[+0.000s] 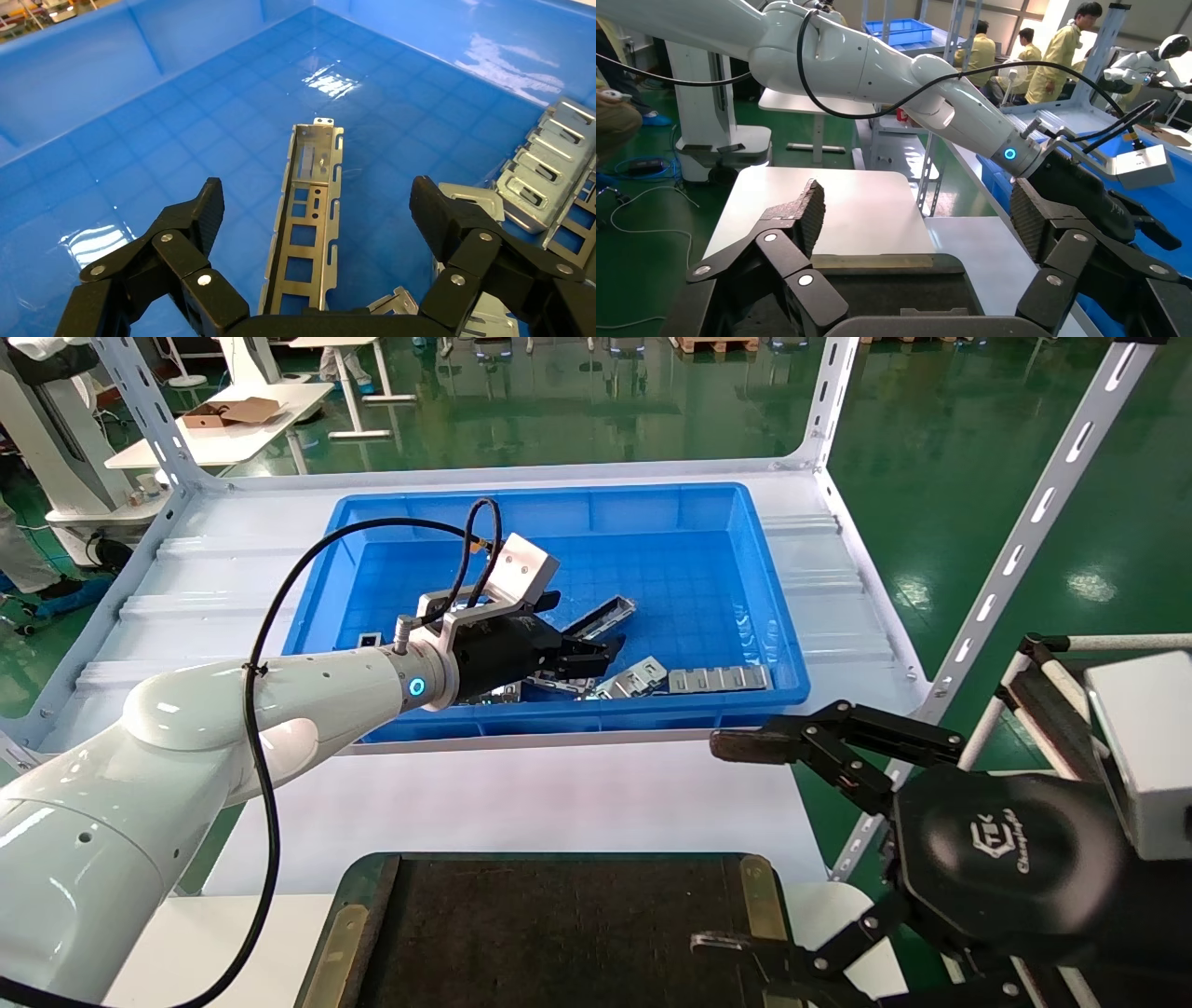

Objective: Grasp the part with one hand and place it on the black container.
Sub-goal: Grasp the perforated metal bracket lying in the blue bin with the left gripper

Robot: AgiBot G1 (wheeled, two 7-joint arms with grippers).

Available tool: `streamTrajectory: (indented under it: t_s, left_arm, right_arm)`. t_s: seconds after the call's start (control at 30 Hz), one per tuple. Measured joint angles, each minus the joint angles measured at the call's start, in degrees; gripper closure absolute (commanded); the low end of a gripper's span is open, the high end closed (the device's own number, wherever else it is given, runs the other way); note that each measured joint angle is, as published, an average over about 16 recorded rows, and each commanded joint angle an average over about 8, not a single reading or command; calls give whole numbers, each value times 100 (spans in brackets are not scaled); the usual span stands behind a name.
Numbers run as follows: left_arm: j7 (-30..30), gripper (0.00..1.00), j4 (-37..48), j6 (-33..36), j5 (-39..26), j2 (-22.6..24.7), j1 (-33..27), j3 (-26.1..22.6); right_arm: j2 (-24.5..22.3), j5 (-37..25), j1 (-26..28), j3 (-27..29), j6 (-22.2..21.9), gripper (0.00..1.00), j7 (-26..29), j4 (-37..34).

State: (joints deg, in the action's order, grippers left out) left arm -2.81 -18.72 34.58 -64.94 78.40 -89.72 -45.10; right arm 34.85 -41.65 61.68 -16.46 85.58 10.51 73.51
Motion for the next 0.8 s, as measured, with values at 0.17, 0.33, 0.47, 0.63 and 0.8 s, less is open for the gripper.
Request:
streamTrajectory:
  t_s: [0.17,0.33,0.47,0.63,0.8]
  left_arm:
    - [-109,100,-42,-150,161,-5,27,-255]
    - [-170,100,-55,-268,327,-11,43,-471]
    - [-186,100,-55,-337,460,-15,47,-617]
    - [-173,100,-57,-390,627,-22,45,-770]
    - [-136,100,-58,-417,791,-28,39,-894]
  right_arm:
    - [-1,1,0,-2,-1,100,-1,0]
    - [-2,3,1,-4,-2,100,-2,0]
    - [-2,4,1,-6,-2,100,-3,0]
    - [-3,5,2,-8,-3,100,-4,0]
    - [-4,6,2,-9,-4,100,-5,0]
